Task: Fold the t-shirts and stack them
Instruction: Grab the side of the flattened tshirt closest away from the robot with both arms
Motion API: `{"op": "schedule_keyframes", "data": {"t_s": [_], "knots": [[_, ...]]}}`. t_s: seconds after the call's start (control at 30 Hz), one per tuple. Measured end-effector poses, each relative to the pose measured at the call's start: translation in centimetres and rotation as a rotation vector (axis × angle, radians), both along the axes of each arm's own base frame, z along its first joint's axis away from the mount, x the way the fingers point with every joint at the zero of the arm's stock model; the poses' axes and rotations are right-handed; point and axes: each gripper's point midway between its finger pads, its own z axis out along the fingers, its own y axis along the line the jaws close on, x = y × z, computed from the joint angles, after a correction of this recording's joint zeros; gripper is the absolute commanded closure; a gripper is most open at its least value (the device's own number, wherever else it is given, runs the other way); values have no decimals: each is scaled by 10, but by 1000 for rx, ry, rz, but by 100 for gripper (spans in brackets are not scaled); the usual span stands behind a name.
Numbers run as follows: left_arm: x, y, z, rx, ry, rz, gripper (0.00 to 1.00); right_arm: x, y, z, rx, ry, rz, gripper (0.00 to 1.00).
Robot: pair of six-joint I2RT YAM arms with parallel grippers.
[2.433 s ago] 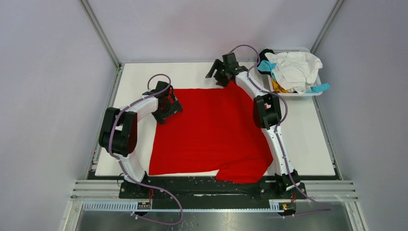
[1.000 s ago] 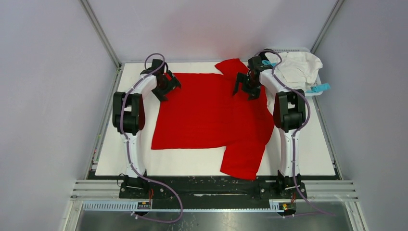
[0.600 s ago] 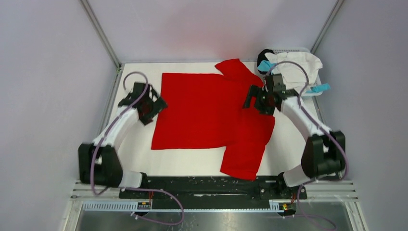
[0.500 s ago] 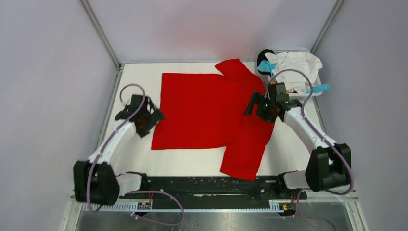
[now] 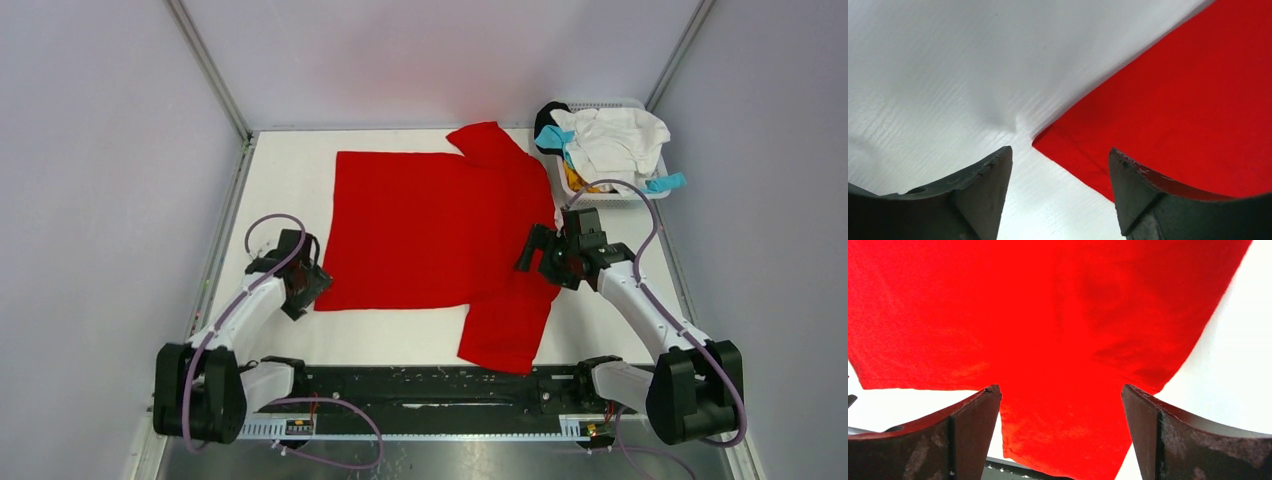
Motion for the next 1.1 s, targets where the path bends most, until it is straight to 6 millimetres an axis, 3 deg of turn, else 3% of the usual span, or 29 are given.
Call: {"op": "schedule_keyframes", "data": {"t_s": [0.27, 0.47, 0.53, 0.73, 0.9, 1.1], "knots": [[10, -1, -27, 8, 94, 25, 49, -19, -12, -17, -55, 41, -5, 1], [24, 0, -28, 17, 95, 34, 81, -21, -14, -18, -71, 44, 1, 0], [28, -1, -28, 13, 82, 36, 100, -21, -15, -19, -76, 44, 3, 1], [31, -3, -28, -3, 44, 41, 100, -27, -21, -22, -107, 71, 1, 4], [24, -2, -26, -3, 38, 39, 100, -44, -21, -27, -164, 119, 37, 5], [20, 5, -21, 38, 39, 42, 100, -95, 30, -27, -247, 151, 332, 15]]}}
